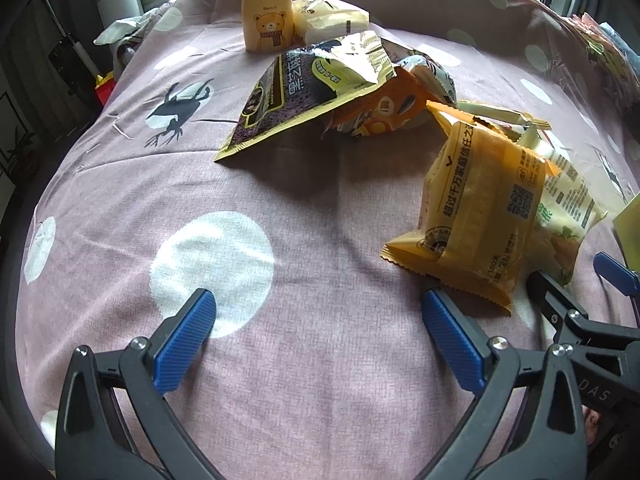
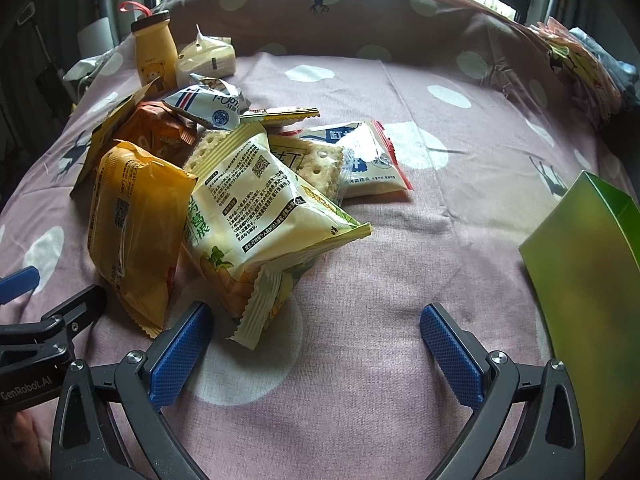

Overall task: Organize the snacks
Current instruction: 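Move the right tool toward the pile of snack packets, then grasp the yellow bread packet with the right tool and lift it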

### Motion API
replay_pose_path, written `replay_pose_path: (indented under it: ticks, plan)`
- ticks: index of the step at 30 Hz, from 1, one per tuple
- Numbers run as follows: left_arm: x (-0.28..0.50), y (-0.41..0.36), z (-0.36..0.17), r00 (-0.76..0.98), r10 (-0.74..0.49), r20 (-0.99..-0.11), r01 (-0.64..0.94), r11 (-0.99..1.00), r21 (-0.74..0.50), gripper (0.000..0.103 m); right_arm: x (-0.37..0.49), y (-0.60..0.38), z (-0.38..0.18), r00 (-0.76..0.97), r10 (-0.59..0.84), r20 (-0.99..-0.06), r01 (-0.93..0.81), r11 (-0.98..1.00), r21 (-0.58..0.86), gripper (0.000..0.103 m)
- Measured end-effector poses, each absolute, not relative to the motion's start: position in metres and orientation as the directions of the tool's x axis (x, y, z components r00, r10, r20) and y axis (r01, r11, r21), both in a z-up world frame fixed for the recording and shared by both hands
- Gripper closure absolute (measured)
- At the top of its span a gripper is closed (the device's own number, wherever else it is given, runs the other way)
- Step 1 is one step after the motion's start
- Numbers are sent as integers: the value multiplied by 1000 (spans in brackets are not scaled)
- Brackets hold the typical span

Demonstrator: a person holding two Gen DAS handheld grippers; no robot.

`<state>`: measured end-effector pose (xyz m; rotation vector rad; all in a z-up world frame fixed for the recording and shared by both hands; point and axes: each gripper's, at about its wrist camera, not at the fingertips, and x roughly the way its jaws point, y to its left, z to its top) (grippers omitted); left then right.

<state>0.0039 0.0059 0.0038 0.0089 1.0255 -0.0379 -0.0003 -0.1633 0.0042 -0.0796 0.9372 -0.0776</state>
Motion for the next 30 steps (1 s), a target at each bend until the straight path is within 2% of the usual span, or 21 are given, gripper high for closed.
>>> replay_pose_path:
  ticks: [6, 13, 16, 18, 20, 26, 28, 30]
  plan:
    - [0, 14, 16, 528, -47, -848, 40, 999, -31, 0, -11, -175, 18, 541, -12, -841, 42, 999, 13, 0]
    - [-5, 17, 53, 630, -169, -758, 99, 986, -137, 0, -30, -177, 82, 634, 92, -768, 52, 985, 162, 1]
    - [-1, 13, 58, 632, -179, -754, 107, 984, -144, 0, -20, -160, 101, 649, 164, -743, -5, 977, 211, 1]
    - [3, 10, 55, 608, -191, -770, 110, 982, -157, 0, -9, -148, 106, 649, 179, -740, -26, 977, 214, 7]
    - [7, 7, 54, 586, -198, -786, 120, 980, -157, 1, 4, -143, 107, 640, 190, -744, -20, 973, 232, 25]
    - [25, 5, 72, 595, -229, -770, 152, 973, -172, 6, 23, -139, 98, 606, 245, -757, -61, 963, 263, 48]
    - [28, 2, 70, 587, -253, -769, 165, 967, -192, 11, 23, -144, 93, 591, 290, -753, -73, 948, 309, 57]
    - [30, -4, 63, 562, -293, -773, 196, 956, -220, 25, 24, -150, 87, 572, 327, -752, -75, 934, 349, 60]
